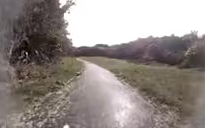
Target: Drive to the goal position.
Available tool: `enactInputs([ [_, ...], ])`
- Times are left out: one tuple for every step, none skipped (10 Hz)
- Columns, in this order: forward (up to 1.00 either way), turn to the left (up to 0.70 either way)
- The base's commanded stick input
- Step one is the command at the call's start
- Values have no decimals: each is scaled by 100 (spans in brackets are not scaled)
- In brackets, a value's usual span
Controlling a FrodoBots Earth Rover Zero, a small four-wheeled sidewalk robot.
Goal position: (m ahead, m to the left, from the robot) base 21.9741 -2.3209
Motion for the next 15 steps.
enactInputs([
  [100,0],
  [100,0],
  [100,0],
  [100,3],
  [100,21],
  [100,21],
  [100,0],
  [100,0],
  [100,0],
  [100,0],
  [100,0],
  [100,0],
  [100,0],
  [100,0],
  [100,0],
])
